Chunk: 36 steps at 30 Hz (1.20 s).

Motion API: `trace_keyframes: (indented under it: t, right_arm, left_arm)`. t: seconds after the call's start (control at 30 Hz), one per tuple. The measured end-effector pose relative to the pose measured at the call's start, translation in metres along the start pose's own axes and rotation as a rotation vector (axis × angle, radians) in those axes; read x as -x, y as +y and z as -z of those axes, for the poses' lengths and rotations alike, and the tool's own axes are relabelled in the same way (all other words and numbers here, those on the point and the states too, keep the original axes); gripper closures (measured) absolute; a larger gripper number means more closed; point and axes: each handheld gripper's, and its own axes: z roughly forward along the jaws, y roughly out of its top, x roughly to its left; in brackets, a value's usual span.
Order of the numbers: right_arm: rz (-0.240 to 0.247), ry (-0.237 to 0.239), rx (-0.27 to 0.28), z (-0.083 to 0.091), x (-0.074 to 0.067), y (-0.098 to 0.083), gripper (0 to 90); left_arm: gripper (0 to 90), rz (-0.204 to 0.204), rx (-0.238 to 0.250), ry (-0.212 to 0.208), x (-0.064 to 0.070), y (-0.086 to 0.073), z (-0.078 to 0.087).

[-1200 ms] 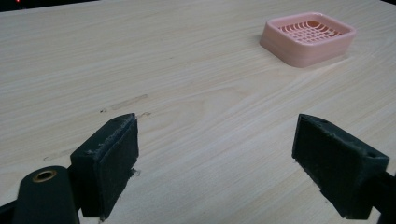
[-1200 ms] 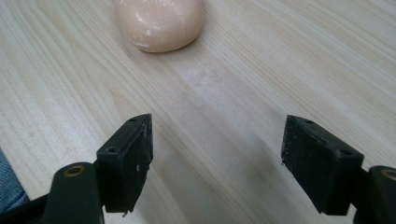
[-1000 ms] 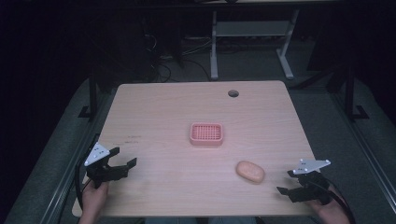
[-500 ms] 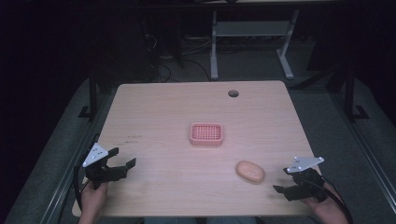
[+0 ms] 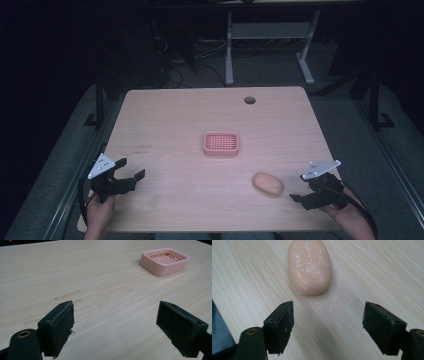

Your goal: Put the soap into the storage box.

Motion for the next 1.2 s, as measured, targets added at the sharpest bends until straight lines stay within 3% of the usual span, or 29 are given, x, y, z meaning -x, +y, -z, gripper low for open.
trace_keyframes:
  t: [0.83, 1.2]
  right_arm:
    - [0.070, 0.030, -0.065, -0.012, -0.001, 0.038, 25.6]
    - [0.107, 0.053, -0.100, -0.029, -0.003, 0.053, 25.1]
  left_arm:
    - [14.3, 0.009, 0.003, 0.008, -0.001, -0.001, 0.001]
    - [14.3, 0.011, 0.007, 0.008, -0.002, 0.000, 0.002]
